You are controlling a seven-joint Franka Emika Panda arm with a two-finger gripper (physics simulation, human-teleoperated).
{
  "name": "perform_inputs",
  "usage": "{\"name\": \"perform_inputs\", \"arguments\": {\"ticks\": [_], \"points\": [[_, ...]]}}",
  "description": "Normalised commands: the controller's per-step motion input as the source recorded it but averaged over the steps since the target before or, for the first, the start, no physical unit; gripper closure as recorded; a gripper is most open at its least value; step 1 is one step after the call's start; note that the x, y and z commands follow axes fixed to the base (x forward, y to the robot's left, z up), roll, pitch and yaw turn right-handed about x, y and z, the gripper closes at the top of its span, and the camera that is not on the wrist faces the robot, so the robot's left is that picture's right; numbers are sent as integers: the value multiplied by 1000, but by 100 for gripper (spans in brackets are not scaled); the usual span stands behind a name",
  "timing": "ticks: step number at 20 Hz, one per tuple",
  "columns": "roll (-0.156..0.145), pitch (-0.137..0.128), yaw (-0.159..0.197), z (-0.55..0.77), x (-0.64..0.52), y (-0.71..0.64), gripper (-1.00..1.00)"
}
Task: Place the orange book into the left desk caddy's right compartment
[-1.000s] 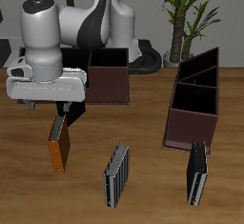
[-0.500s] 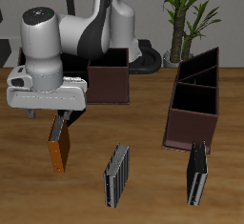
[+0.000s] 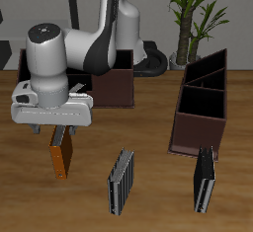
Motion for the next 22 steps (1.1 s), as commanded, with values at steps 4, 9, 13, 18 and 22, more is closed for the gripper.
{"name": "perform_inputs", "arguments": {"ticks": [4, 9, 13, 18, 22], "points": [[3, -3, -8, -237, -54, 14, -100], [-1, 17, 10, -346, -53, -32, -100], [-25, 27, -15, -290, 14, -63, -100], [27, 31, 1, -314, -7, 68, -100], [8, 8, -5, -57, 5, 4, 100]]}}
